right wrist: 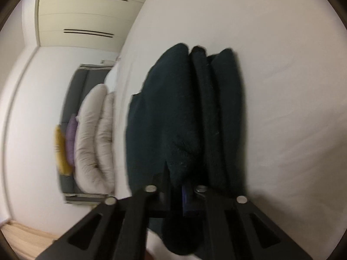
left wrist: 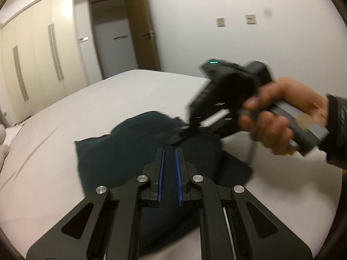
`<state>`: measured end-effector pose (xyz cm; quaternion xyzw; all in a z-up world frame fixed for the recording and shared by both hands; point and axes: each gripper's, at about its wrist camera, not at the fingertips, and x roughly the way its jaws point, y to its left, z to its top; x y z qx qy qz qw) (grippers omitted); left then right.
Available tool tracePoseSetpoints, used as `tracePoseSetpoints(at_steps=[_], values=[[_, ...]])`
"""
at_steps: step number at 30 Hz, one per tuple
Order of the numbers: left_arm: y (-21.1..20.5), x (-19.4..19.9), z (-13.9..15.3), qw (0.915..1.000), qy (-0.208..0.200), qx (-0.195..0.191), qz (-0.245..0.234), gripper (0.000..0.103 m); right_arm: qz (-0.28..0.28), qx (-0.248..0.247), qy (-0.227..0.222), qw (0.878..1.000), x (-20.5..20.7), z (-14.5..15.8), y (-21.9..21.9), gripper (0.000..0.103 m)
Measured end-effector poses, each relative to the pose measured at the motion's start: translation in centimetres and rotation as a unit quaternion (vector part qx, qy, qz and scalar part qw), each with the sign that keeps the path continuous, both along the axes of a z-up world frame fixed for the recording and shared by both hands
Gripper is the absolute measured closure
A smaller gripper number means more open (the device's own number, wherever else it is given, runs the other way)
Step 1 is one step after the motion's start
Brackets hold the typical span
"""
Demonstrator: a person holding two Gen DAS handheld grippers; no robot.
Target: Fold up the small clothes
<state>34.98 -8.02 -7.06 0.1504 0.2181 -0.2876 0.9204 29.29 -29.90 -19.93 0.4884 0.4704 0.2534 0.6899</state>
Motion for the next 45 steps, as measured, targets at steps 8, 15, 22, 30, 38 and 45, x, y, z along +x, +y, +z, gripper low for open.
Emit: tracePoseSetpoints(at_steps=[8, 15, 22, 30, 38, 45], values=[[3.5, 5.3, -0.6, 0.9971, 0.047, -0.006, 0.059, 0.094, -0.074, -0.026, -0.023, 0.997, -4.6, -0.6, -1.8, 0.099], [4.7, 7.1, -1.1, 0.996, 0.045, -0.004, 0.078, 0.094, -0.127, -0.011, -0.03, 0.991, -8.5, -0.9, -2.0, 0.098], [4.2, 8.9, -4.6, 0.994, 0.058, 0.058, 0.072, 0.094, -0.078, -0.001, -0.028, 0.997, -6.7, -2.4, -1.2, 0.092], [4.7, 8.4, -2.9, 0.9929, 0.067, 0.055, 0.081, 0.094, -0.079, -0.064, -0.09, 0.991, -9.7, 3.6, 0.6, 0.082], [3.3, 7.2, -4.1, 0.9899, 0.068, 0.109, 0.059, 0.093, -0.053, -0.072, -0.06, 0.994, -11.4, -1.2, 1.2, 0.095], [8.9, 10.5, -1.6, 0.9841, 0.122, 0.002, 0.13, 0.089, -0.109, -0.111, -0.075, 0.985, -13.6, 1.8, -3.6, 0.035]])
